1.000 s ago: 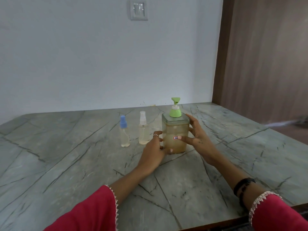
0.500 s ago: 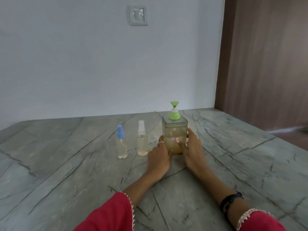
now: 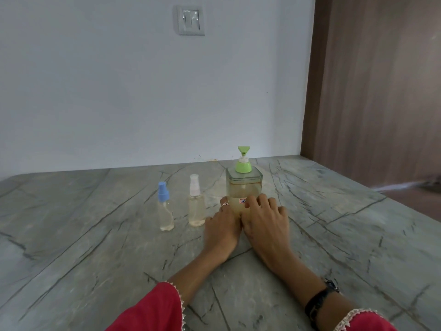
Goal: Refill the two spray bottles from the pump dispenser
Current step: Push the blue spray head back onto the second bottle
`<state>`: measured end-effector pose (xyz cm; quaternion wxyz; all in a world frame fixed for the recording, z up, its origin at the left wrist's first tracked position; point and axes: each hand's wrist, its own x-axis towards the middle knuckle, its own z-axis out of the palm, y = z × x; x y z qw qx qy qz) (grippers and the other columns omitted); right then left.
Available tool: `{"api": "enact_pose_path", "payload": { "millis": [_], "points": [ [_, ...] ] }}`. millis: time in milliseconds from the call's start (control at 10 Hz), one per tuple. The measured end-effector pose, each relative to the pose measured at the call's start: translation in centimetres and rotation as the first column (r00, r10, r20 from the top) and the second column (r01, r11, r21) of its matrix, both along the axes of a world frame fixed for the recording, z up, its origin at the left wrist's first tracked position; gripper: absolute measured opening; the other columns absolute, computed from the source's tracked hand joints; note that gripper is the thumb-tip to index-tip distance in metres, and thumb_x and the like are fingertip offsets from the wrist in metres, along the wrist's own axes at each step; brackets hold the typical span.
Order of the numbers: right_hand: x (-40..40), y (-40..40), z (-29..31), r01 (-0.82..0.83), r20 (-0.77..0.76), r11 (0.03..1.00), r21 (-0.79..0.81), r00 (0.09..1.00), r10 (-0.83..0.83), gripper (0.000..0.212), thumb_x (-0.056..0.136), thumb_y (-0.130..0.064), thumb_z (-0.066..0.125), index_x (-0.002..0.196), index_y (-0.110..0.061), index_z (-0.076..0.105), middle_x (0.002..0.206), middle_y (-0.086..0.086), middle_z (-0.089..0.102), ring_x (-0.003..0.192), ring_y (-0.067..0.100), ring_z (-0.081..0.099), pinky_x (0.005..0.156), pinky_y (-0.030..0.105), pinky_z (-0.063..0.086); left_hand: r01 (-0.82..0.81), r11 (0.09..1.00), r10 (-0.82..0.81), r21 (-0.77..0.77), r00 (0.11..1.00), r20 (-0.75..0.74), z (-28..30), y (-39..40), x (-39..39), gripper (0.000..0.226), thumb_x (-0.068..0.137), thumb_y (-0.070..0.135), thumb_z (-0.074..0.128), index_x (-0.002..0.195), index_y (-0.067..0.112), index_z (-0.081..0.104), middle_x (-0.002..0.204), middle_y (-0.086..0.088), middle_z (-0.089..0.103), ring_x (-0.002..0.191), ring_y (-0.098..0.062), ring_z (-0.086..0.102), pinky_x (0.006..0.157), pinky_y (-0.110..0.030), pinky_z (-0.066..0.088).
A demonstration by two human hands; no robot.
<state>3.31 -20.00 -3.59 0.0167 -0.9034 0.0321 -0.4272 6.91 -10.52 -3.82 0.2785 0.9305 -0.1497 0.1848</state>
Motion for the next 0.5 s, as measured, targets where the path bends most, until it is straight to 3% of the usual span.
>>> {"api": "enact_pose_path", "payload": {
  "millis": [200, 300, 400, 500],
  "points": [
    [-0.1, -0.3, -0.4, -0.008, 0.023, 1.0, -0.019, 1.0, 0.008, 0.023, 0.068, -0.03, 0.077, 0.078, -0.015, 0.063, 0.071, 0.001, 0.061, 0.06, 0.02, 0.056, 0.053, 0.033, 0.042, 0.024, 1.0, -0.024, -0.005, 0.998, -0.054, 0.3, 0.1, 0.0, 0.045, 0.096, 0.023, 0.041, 0.137, 0.01, 0.025, 0.121, -0.008, 0.061, 0.108, -0.031, 0.058, 0.094, -0.042, 0.037],
    [0.0, -0.4, -0.3, -0.044, 0.015, 0.999, -0.009, 0.999, 0.044, 0.02, 0.073, -0.03, 0.075, 0.081, -0.015, 0.064, 0.073, 0.001, 0.064, 0.063, 0.02, 0.057, 0.055, 0.034, 0.044, 0.057, 0.993, -0.065, -0.105, 0.995, -0.072, 0.7, 0.2, -0.4, 0.044, 0.095, 0.023, 0.043, 0.136, 0.013, 0.029, 0.121, -0.01, 0.06, 0.107, -0.03, 0.059, 0.094, -0.044, 0.042],
    [-0.2, -0.2, 0.1, -0.113, 0.066, 0.994, -0.002, 0.991, 0.113, 0.01, 0.082, -0.027, 0.067, 0.081, -0.016, 0.065, 0.073, -0.001, 0.065, 0.065, 0.019, 0.057, 0.058, 0.034, 0.043, 0.091, 0.969, -0.097, -0.23, 0.995, -0.015, 1.6, 0.5, -0.7, 0.041, 0.093, 0.019, 0.048, 0.131, 0.014, 0.036, 0.114, -0.007, 0.061, 0.1, -0.027, 0.061, 0.08, -0.036, 0.049],
    [-0.9, 0.3, 1.5, -0.182, 0.188, 0.983, -0.023, 0.965, 0.183, 0.025, 0.088, -0.03, 0.044, 0.077, -0.018, 0.064, 0.071, -0.004, 0.065, 0.065, 0.017, 0.056, 0.058, 0.031, 0.042, 0.126, 0.968, -0.11, -0.217, 0.99, 0.086, 3.5, 1.4, -1.8, 0.033, 0.091, 0.015, 0.053, 0.122, 0.013, 0.044, 0.103, -0.004, 0.06, 0.092, -0.022, 0.062, 0.075, -0.035, 0.051]
  ]
}}
